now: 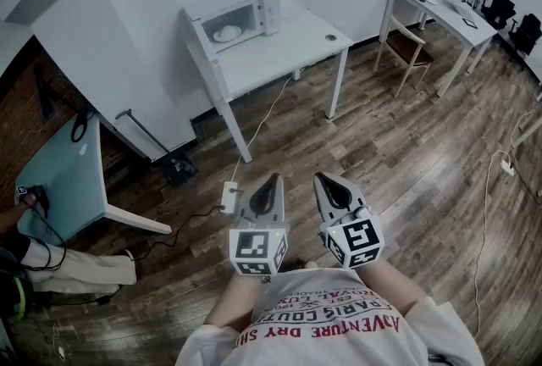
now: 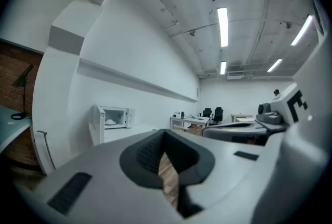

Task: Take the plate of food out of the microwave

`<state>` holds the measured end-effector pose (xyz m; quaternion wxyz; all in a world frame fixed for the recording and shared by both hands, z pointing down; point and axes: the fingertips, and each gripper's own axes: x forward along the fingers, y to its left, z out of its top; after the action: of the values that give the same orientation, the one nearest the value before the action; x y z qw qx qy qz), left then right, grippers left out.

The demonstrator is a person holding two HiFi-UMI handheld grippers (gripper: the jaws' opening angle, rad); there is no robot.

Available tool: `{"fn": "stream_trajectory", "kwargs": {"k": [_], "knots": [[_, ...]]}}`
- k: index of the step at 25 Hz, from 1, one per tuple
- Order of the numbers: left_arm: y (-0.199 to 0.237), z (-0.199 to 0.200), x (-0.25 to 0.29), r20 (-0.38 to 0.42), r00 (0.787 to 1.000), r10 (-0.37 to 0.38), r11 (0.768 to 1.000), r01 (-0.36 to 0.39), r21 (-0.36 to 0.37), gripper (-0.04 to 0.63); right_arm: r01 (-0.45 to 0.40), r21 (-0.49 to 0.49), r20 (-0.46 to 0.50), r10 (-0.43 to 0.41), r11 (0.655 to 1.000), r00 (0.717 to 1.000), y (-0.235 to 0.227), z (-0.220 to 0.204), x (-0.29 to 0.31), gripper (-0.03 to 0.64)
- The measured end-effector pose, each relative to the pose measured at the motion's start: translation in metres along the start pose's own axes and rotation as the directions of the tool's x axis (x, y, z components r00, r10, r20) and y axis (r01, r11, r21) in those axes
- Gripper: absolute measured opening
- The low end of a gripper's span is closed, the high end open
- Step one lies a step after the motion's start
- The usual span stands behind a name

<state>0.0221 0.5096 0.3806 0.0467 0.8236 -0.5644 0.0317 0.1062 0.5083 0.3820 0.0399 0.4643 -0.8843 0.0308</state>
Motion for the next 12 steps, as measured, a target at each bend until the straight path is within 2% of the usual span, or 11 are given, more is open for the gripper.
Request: {"fn": "stream_trajectory", "kwargs": {"k": [7, 12], "knots": [[-0.006, -0.001, 0.007, -0.014, 1.0, -0.013, 1.0, 0.013, 0.01, 0.006, -0.014, 0.019, 0.01, 0.014, 1.0, 1.0, -0.008, -0.002, -0.003, 0.009], [-0.012, -0.008, 0.01, -0.026, 1.0, -0.006, 1.0, 0.006, -0.017, 0.006, 0.001, 0.033, 0.015, -0.001, 0.999, 1.0, -0.023, -0.005, -0.004, 0.009]]}}
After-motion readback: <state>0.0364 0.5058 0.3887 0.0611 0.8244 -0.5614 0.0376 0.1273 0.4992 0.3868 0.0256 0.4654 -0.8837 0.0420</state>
